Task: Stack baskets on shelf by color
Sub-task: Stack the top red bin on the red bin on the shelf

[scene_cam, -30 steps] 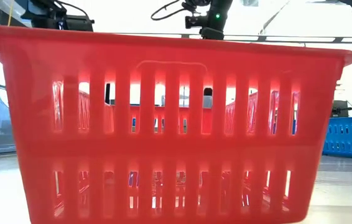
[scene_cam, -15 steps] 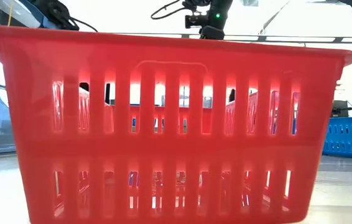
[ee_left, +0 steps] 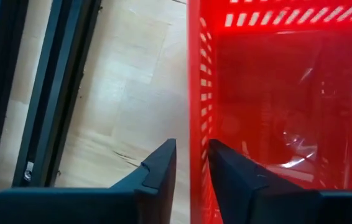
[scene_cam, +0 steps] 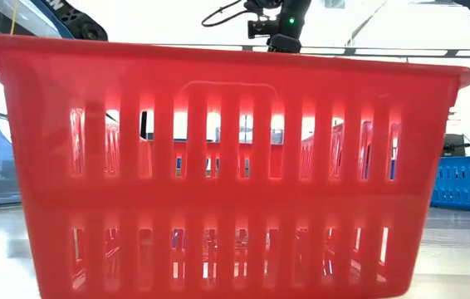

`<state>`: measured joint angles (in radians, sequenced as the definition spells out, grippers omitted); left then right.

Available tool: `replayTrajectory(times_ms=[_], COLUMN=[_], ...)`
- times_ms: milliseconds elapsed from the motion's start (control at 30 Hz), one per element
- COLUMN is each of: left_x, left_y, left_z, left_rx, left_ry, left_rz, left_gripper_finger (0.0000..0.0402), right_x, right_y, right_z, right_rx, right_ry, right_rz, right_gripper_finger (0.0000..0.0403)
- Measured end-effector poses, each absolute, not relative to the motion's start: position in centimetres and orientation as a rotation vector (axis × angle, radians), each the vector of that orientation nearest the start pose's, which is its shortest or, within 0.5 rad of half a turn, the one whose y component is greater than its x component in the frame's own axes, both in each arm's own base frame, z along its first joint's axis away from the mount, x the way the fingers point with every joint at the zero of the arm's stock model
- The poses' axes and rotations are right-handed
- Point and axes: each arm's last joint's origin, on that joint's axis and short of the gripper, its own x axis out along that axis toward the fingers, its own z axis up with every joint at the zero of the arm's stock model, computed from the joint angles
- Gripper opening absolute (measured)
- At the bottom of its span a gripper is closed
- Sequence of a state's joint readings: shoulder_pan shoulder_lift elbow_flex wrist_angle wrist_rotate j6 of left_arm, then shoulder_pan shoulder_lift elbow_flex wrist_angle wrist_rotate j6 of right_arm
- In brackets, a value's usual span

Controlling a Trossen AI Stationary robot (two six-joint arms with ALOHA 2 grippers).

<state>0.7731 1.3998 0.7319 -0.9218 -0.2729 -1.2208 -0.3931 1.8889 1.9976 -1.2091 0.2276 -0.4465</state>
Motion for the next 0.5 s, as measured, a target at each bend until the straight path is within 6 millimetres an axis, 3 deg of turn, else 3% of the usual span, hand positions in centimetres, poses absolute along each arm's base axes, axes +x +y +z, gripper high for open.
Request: replayTrajectory(times_ms=[233,500], left_x=[13.9,13.3], left_y=[14.8,14.5], left_z=[16.4,18.1], left_rx=[-1.198,-1.166], left_ry=[0.938,0.852], left_rz=[1.736,1.700], left_gripper_finger=[0.0011,0.0004], right_x=[35.1,35.1], right_y=[-15.3,-15.2], right_z=[35.5,35.4], right_rx=[-0.295,-0.294], right_ry=[1.213,1.222], right_rz=[-0.297,-0.293], right_gripper_finger=[0.0091,0.0091])
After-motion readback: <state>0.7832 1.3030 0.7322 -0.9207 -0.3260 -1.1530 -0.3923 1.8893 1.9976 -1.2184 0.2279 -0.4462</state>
